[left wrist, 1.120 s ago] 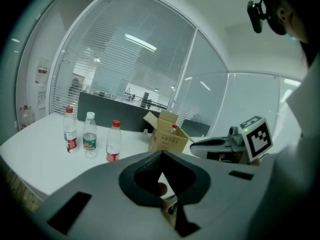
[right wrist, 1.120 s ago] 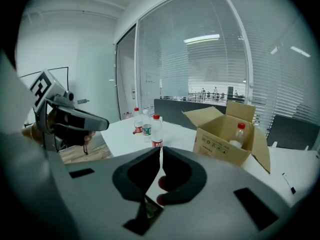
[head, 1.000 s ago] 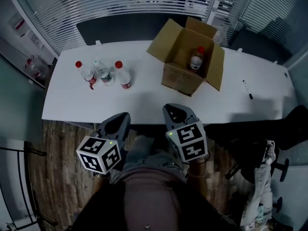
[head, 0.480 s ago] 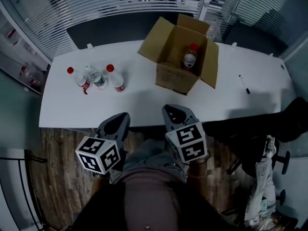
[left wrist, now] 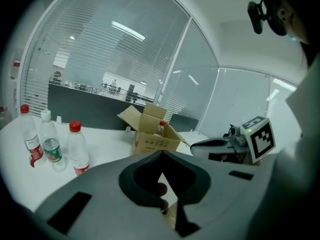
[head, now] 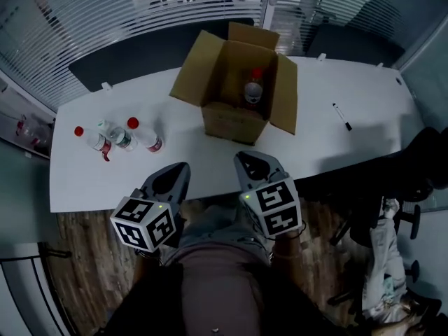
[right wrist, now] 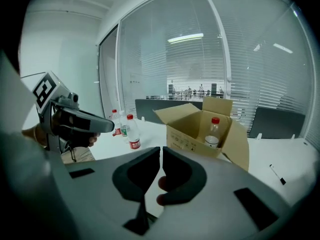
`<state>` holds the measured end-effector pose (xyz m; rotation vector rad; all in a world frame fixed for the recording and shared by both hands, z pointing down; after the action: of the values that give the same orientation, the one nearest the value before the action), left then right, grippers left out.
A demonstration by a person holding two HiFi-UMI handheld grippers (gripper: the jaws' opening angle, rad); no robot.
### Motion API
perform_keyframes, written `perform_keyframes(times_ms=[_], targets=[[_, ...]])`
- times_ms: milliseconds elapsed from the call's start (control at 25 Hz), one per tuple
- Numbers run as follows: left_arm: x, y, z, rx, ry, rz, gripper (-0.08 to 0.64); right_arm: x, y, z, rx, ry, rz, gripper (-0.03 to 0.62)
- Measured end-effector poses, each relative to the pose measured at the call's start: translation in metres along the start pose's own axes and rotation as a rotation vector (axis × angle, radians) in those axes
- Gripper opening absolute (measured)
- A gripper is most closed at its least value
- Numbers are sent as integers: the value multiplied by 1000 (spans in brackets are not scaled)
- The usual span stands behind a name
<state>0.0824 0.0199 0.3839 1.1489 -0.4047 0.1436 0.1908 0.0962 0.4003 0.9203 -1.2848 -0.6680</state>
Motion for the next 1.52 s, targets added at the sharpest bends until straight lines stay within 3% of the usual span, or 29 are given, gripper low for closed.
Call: perform_keyframes(times_ms=[480,1040,1520], targets=[[70,-26,-6,18,94,43,9,7,-25,-65,73,95,-47,37],[108,-64,16,-11,120,14,8,39,-62,-119,100,136,-83,38],[134,-81,41,-44,112,14,8,75,-83,-154,75,148,-51,40]])
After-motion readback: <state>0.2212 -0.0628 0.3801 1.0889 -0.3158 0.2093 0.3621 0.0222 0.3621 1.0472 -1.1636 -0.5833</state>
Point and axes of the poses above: the fingertips, and each gripper's own axes: x forward along the fingers, z to its left, y out of its underside, the point moved 2 cm from there along -x, backward along the fingers, and after that the axes turned 3 degrees about y, right-handed, at the moved point
